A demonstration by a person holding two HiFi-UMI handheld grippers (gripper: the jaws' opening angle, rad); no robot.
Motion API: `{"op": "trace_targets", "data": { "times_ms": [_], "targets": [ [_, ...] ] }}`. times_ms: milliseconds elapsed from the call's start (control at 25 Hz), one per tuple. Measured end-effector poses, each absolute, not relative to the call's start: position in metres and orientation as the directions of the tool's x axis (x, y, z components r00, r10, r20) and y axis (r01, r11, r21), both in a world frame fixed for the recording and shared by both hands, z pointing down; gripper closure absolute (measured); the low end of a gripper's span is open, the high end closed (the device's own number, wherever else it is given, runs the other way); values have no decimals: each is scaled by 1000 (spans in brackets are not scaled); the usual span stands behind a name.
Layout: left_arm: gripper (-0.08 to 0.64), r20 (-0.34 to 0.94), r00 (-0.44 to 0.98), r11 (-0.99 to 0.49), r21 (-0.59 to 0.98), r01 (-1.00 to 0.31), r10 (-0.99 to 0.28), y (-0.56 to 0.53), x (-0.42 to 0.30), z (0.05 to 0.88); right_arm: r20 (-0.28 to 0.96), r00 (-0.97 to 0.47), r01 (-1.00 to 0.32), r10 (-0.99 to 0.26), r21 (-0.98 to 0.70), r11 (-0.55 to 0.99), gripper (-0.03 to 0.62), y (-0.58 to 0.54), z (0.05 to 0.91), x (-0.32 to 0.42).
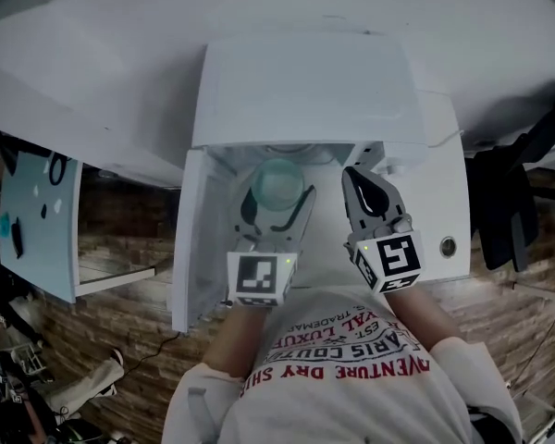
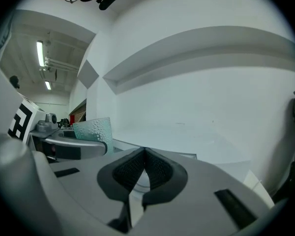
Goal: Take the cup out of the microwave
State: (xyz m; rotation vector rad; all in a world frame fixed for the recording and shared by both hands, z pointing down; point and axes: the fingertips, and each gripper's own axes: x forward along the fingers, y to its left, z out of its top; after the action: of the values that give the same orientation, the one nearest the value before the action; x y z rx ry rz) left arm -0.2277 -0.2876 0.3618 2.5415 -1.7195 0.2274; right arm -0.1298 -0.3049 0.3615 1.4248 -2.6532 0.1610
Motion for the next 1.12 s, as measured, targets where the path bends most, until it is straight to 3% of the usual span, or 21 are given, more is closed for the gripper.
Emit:
{"op": "trace_targets", "data": {
  "times_ms": [320,1120],
  "targets": [
    [196,118,364,-371,-39,-928,-924,-294,-240,340,132,-525,-849,-841,-17,527,580,-307,347,-132],
    [196,166,353,-359,-9,-933,-921,-299,-243,356,157,-535,-842,-830,-16,539,580,-314,353,-137]
  ]
}}
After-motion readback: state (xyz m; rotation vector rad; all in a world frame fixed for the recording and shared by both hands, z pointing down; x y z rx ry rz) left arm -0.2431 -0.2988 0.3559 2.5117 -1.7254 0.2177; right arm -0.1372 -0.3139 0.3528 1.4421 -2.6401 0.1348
